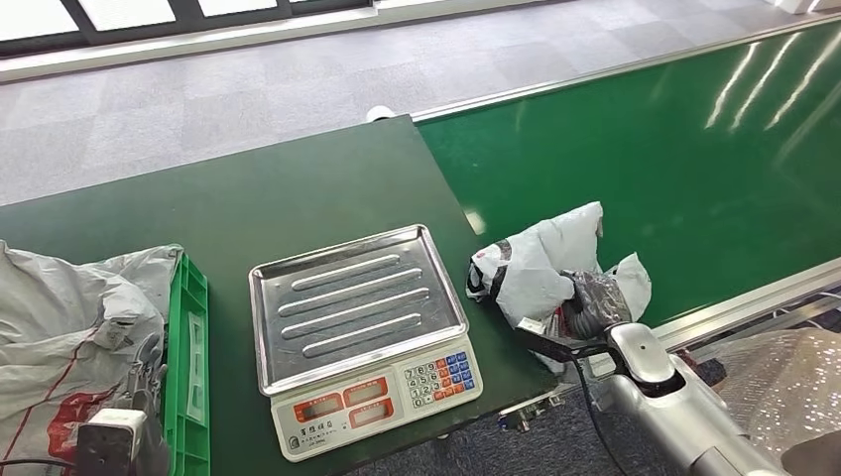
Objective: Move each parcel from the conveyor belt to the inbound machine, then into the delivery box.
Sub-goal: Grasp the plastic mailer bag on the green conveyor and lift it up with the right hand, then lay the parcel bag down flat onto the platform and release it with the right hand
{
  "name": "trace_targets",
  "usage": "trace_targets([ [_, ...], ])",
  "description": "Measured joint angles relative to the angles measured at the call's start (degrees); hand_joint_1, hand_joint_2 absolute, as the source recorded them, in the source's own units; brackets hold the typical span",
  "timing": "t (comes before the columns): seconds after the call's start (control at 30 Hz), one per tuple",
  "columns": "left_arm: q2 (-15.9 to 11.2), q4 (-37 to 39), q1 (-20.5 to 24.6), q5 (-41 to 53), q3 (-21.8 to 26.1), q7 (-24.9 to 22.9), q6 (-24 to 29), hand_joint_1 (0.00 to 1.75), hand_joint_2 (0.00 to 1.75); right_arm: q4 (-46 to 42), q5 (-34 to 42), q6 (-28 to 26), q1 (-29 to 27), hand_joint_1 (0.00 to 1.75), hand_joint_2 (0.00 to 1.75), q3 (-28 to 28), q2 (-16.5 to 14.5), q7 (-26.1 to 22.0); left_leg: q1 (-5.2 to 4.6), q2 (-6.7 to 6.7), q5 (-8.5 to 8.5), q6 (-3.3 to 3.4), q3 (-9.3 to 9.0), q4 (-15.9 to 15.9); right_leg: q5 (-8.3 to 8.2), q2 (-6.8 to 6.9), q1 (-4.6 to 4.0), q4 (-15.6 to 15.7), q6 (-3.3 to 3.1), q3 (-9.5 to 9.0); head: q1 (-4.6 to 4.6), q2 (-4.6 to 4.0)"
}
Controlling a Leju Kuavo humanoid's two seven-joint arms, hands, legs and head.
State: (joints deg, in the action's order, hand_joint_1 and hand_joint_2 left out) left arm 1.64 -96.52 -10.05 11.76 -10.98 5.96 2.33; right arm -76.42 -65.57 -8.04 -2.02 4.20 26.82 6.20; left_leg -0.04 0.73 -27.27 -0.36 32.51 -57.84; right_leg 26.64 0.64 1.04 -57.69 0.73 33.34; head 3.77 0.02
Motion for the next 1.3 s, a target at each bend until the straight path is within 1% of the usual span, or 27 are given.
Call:
trace_targets([
  [0.13, 0.1, -0.2, -0.2, 0.4, 0.0, 0.3, -0.4, 0.0, 0.0, -7.6, -4.7, -5.5, -2.8, 1.75, 1.75, -4.0, -2.6, 2.0, 0.0, -0.04, 0.0, 0.0, 0.02, 0.0, 0.02, 0.06, 0.0, 0.0, -0.01, 0.01, 0.0, 0.01],
  [0.23, 0.2, -0.1, -0.1, 0.3, 0.0, 0.4, -0.7, 0.0, 0.0, -12.1, -6.9, -7.2, -4.3, 1.75, 1.75, -6.4, -3.9, 2.3, 0.0, -0.04, 0.0, 0.0, 0.02, 0.0, 0.03, 0.07, 0.0, 0.0, -0.01, 0.02, 0.0, 0.01],
  [0.43, 0.3, 0.4, 0.3, -0.4, 0.0, 0.7, -1.2, 0.0, 0.0, -18.2, -10.3, -10.5, -6.3, 1.75, 1.75, -9.3, -5.5, 2.1, -0.01, -0.03, 0.0, 0.0, 0.02, 0.0, 0.03, 0.07, 0.01, 0.0, -0.01, 0.03, -0.01, 0.01],
  [0.7, 0.4, 1.3, 0.4, -0.6, 0.0, 0.9, -1.3, 0.0, 0.0, -22.0, -11.4, -11.0, -6.8, 1.75, 1.75, -10.5, -6.7, 2.1, -0.01, -0.02, 0.0, 0.0, 0.01, 0.0, 0.03, 0.05, 0.01, 0.0, -0.01, 0.02, 0.0, 0.01],
  [1.3, 0.4, 1.8, 0.5, -0.6, 0.0, 0.9, -1.3, 0.0, 0.0, -23.2, -11.6, -11.1, -6.7, 1.75, 1.75, -10.7, -7.4, 1.9, -0.01, -0.02, 0.0, 0.0, 0.02, 0.0, 0.03, 0.06, 0.01, 0.0, -0.01, 0.02, -0.01, 0.0],
])
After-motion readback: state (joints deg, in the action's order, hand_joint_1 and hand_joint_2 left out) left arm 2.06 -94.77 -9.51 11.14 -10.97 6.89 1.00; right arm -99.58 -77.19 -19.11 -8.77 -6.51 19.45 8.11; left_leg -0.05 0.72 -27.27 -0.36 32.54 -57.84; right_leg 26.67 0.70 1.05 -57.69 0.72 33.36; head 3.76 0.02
